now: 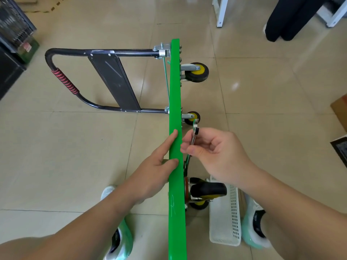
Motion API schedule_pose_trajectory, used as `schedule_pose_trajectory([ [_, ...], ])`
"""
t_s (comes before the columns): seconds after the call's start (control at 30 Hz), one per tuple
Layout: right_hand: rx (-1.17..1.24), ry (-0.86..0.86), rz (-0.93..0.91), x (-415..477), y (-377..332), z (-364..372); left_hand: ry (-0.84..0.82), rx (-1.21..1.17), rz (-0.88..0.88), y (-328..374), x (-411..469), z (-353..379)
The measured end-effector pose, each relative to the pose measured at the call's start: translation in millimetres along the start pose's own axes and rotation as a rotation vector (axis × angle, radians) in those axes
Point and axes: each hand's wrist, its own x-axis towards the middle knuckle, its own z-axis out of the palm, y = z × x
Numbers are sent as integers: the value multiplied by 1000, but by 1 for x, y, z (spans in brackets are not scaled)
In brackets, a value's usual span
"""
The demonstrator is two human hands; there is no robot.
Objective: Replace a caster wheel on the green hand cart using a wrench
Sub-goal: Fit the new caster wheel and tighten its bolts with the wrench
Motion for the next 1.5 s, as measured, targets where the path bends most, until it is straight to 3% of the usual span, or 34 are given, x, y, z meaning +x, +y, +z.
schedule_pose_trajectory([
  [0.13,-4,3,-29,-1,2,-2,-1,36,55,-5,-1,3],
  [0.3,-224,-71,-221,-15,1,1,10,138,109,-9,-2,9],
  [0.5,-309,-61,-283,-17,1,-6,2,166,126,-11,0,8],
  [0.7,28,46,23,0,1,-5,12,181,115,-10,0,8],
  [0.97,48,131,471,42,18,-18,1,204,120,-13,3,8],
  [1.07,81,171,548,47,14,-22,-7,210,108,-13,5,8],
  [1.27,141,164,265,28,-20,-28,-9,181,102,-12,3,7],
  [1.5,16,62,-51,-21,-9,-9,13,169,104,-10,1,11],
])
